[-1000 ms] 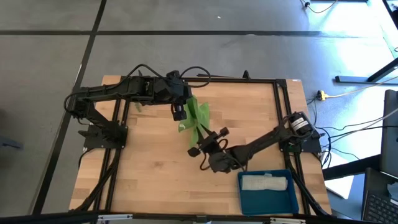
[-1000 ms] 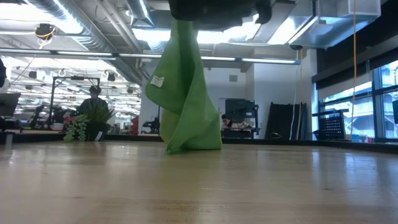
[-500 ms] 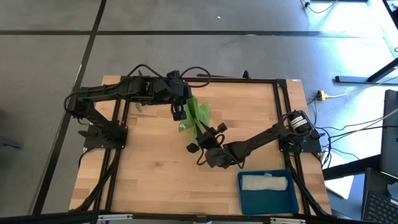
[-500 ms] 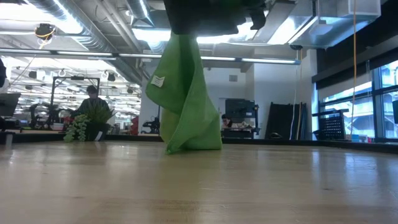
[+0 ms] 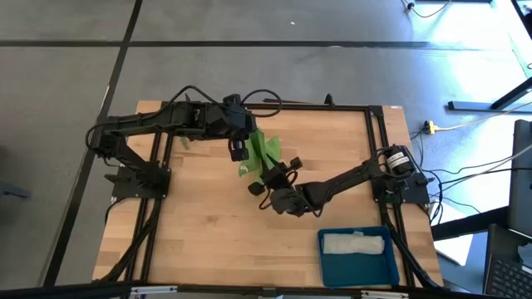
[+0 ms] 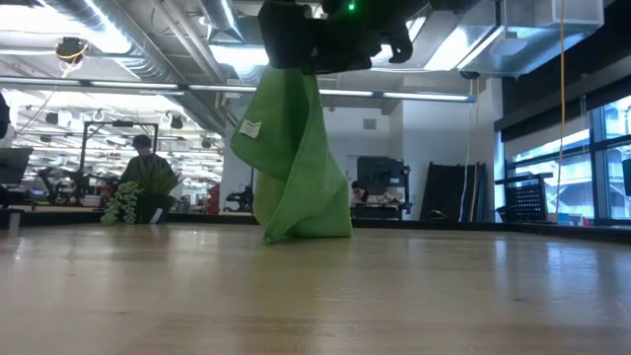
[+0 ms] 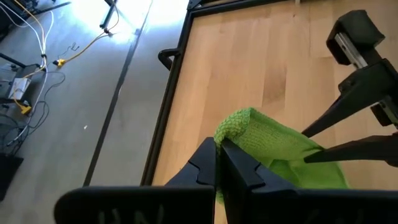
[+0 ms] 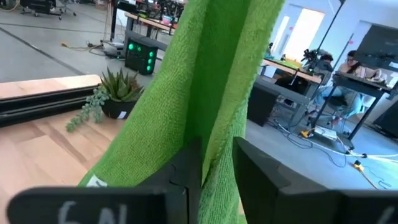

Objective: Roll microfiber towels into tight, uniform cylinder then place into a basket
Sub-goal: Fold the green towel

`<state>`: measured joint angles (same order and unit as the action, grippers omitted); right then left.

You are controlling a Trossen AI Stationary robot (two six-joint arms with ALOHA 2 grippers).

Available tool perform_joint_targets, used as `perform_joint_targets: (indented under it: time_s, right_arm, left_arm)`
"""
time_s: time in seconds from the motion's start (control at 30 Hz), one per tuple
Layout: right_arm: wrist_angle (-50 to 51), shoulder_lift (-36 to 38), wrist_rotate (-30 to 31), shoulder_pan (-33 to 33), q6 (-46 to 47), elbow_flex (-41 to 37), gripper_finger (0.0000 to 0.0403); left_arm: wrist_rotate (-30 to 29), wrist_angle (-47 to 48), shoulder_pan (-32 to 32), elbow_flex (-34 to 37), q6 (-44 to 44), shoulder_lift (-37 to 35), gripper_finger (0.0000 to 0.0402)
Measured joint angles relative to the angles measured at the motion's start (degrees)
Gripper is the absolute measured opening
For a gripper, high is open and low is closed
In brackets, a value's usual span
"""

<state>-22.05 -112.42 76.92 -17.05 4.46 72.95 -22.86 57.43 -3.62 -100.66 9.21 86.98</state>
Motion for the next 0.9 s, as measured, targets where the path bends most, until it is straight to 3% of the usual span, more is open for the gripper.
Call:
perform_joint_targets:
  time_s: [0.2,0.5,0.63,0.9]
  right_arm:
    - [4.42,0.0,-0.19,0.14,6.67,0.0,0.009]
    - [23.36,0.0,-7.0,0.8,30.0,-0.02,0.009]
    - [27.32,0.0,-8.23,0.81,34.45,-0.02,0.009]
    - [30.02,-1.21,-16.22,0.78,40.4,-0.02,0.009]
  left_arm:
    - [0.01,0.0,0.0,0.0,0.17,0.0,0.0]
    - [-0.01,-0.02,0.02,0.0,0.42,0.0,0.0]
    - [-0.01,-0.02,0.02,0.0,0.42,0.0,0.0]
    - [-0.01,0.0,0.02,0.0,0.44,0.0,0.0]
